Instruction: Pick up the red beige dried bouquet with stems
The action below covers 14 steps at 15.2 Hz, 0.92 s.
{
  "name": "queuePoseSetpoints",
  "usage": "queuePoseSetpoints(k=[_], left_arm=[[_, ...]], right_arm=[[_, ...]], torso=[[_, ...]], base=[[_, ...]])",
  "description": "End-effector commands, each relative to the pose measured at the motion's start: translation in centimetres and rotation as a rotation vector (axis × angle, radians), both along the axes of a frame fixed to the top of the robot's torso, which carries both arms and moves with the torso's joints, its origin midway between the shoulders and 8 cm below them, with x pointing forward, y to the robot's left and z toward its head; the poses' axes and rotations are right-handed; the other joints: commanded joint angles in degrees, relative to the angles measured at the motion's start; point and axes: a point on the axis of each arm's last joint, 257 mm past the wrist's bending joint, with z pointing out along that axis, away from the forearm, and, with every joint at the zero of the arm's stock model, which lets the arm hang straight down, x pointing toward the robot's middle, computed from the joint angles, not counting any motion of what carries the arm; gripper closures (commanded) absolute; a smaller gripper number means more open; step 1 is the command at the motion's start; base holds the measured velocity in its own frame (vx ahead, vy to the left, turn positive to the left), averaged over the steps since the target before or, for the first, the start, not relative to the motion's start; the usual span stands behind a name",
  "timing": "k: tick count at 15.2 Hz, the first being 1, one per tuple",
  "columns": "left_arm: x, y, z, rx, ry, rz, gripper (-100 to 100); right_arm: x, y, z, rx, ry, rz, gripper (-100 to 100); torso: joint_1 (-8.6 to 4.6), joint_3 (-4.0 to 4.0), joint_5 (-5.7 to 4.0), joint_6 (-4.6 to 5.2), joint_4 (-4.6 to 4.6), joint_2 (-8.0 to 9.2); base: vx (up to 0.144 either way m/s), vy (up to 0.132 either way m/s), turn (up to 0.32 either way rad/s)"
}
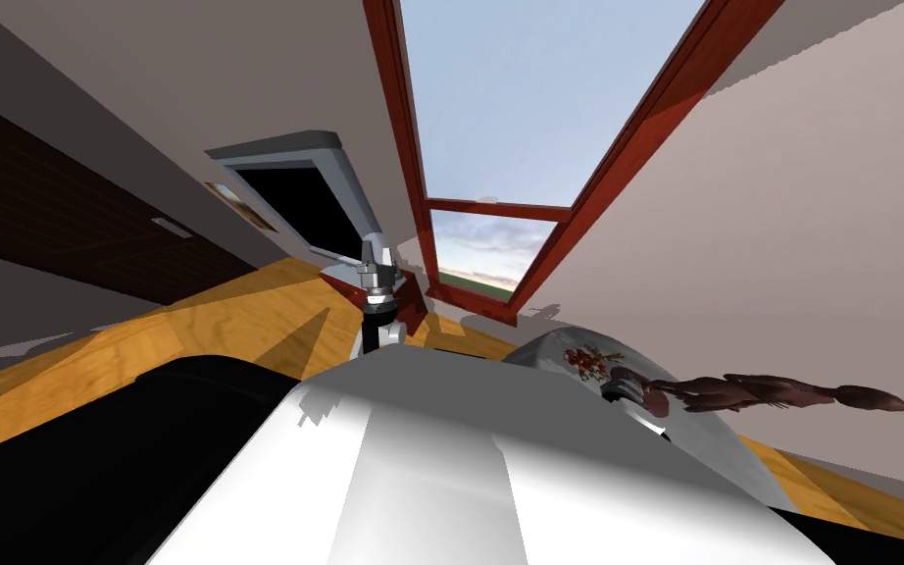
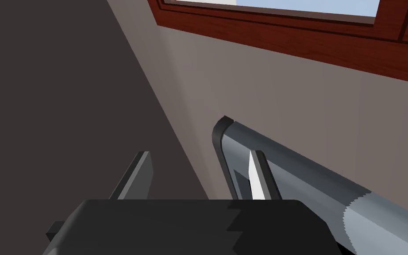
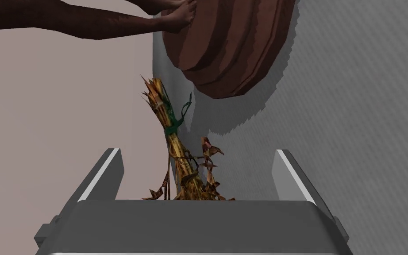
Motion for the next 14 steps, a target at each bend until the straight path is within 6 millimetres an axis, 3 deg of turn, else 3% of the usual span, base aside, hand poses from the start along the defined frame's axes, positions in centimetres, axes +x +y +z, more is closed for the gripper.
queuePoseSetpoints(k=[1, 2, 11, 14], left_arm=[[0.0, 0.0, 0.0, 0.0, 0.0, 0.0, 0], [0.0, 0.0, 0.0, 0.0, 0.0, 0.0, 0], [0.0, 0.0, 0.0, 0.0, 0.0, 0.0, 0], [0.0, 0.0, 0.0, 0.0, 0.0, 0.0, 0]], right_arm=[[0.0, 0.0, 0.0, 0.0, 0.0, 0.0, -100], [0.0, -1.0, 0.2, -0.031, 0.039, 0.026, -100], [0.9, -1.1, 1.3, -0.258, 0.274, 0.226, -100], [1.5, -0.7, 0.8, -0.225, 0.239, 0.191, -100]], torso=[[0.0, 0.0, 0.0, 0.0, 0.0, 0.0], [0.01, -0.01, 0.0, 0.03, 0.0, -0.02], [0.06, -0.08, 0.02, 0.03, -0.03, -0.14], [-0.31, -0.07, -0.05, -0.01, -0.02, -0.12]], base=[[-0.021, -0.011, 0.061], [-0.037, -0.005, 0.148], [-0.013, 0.001, 0.021], [-0.012, -0.091, 0.076]])
